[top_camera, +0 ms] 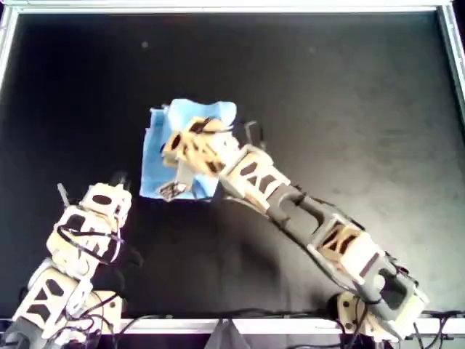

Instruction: Fold a cloth

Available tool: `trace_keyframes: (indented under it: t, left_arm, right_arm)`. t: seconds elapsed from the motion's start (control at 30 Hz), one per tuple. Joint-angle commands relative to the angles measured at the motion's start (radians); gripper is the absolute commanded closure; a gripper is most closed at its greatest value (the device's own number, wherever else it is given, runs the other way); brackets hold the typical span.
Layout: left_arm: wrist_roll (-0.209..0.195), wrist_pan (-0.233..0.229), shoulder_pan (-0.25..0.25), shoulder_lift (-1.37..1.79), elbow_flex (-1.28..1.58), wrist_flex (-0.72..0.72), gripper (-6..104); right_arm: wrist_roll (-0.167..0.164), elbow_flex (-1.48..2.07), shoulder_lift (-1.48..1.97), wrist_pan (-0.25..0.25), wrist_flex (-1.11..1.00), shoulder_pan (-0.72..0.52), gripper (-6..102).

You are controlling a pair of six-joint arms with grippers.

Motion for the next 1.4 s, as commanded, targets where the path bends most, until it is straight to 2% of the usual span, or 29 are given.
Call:
trace_keyframes:
  t: [0.0, 0.3, 0.37, 0.57, 0.7, 1.07, 1.17, 1.37]
  left_arm:
    - [0.005, -0.003, -0.009, 0.018, -0.011, -0.005, 35]
    - [0.005, -0.003, -0.009, 0.018, -0.011, -0.005, 35]
    - [0.005, -0.003, -0.009, 0.018, -0.011, -0.005, 35]
    - [0.005, -0.003, -0.009, 0.018, -0.011, -0.005, 35]
    - [0.005, -0.003, -0.009, 0.018, -0.011, -0.005, 35]
    - [0.005, -0.003, -0.009, 0.018, -0.011, -0.005, 35]
    - [0.005, -0.003, -0.009, 0.018, -0.011, -0.003, 35]
    - [0.005, -0.003, -0.009, 0.018, -0.011, -0.003, 35]
  right_arm:
    - [-0.006, -0.144, 0.008, 0.003, -0.043, 0.008, 95]
    - [-0.005, -0.293, -0.132, -0.002, -0.043, 0.009, 91]
    - [0.009, -0.304, -0.147, -0.011, -0.043, 0.009, 84]
    - [0.011, -0.304, -0.143, -0.012, -0.043, 0.02, 51]
    - [0.011, -0.304, -0.12, -0.012, -0.041, 0.031, 42]
    - [0.011, -0.279, 0.051, 0.003, 0.049, 0.029, 45]
    - [-0.002, -0.279, 0.115, 0.003, 0.219, 0.018, 56]
    - [-0.003, -0.307, 0.189, -0.012, 0.615, -0.066, 91]
